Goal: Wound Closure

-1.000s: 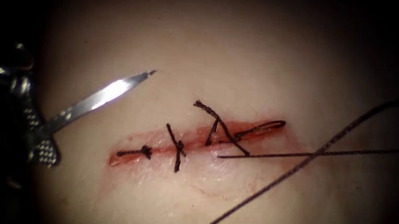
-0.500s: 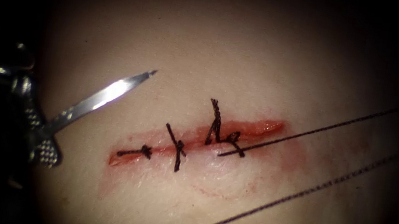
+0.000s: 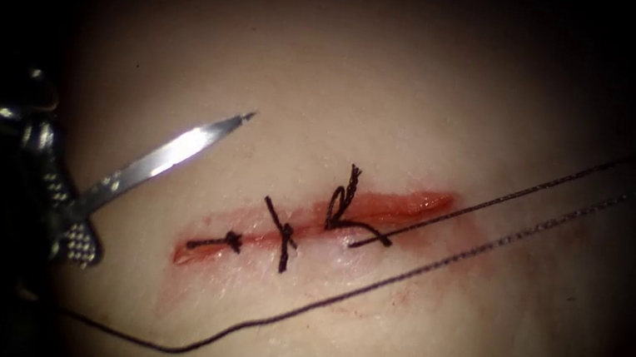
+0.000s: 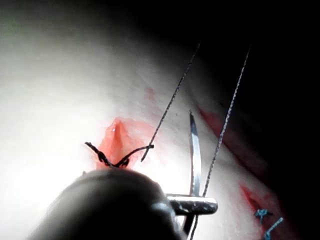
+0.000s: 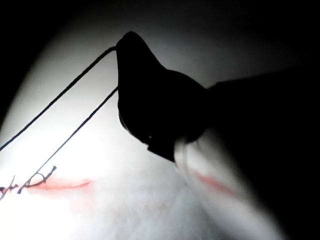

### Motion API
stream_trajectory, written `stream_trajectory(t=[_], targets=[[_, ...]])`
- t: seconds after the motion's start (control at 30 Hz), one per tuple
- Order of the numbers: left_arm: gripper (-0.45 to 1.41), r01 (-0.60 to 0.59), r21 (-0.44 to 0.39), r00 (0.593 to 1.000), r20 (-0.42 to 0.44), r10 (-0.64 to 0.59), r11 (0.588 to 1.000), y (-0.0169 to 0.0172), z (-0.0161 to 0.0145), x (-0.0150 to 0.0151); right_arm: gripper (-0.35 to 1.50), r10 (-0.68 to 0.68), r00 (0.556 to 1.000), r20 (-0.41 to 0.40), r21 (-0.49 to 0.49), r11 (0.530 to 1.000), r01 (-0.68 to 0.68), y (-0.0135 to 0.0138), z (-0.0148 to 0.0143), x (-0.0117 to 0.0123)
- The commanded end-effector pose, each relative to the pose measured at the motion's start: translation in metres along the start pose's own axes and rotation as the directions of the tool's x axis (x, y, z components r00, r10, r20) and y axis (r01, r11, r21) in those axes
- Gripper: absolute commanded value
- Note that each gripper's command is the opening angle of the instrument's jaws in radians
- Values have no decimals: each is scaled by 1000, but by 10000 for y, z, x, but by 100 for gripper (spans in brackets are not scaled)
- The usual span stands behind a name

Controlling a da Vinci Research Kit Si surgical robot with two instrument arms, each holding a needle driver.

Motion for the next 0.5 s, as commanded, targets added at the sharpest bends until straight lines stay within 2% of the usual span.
stream_trajectory(t=[0.03,0.1,0.2,0.27,0.37,0.47,0.5], targets=[[-45,-1,-1,1000,0,1,1000,-7,2,2,-35,46,999,16,40,998,-46,-17,13,-2],[-45,-1,0,1000,1,1,1000,-7,2,2,-35,135,986,102,118,982,-147,-54,24,-15],[-45,-1,0,1000,1,1,1000,-8,2,2,-35,192,971,141,208,953,-219,-96,34,-33],[-45,-1,-1,1000,-1,1,1000,-8,2,2,-35,203,965,165,268,932,-242,-122,40,-46],[-45,-1,-1,1000,-2,1,1000,-8,3,3,-35,201,947,249,331,902,-278,-167,53,-71],[-45,-1,5,1000,-7,1,1000,-9,3,3,-35,197,921,337,389,861,-327,-212,66,-101],[-45,-1,8,1000,-6,1,1000,-9,3,3,-35,188,898,398,440,820,-367,-246,73,-124]])
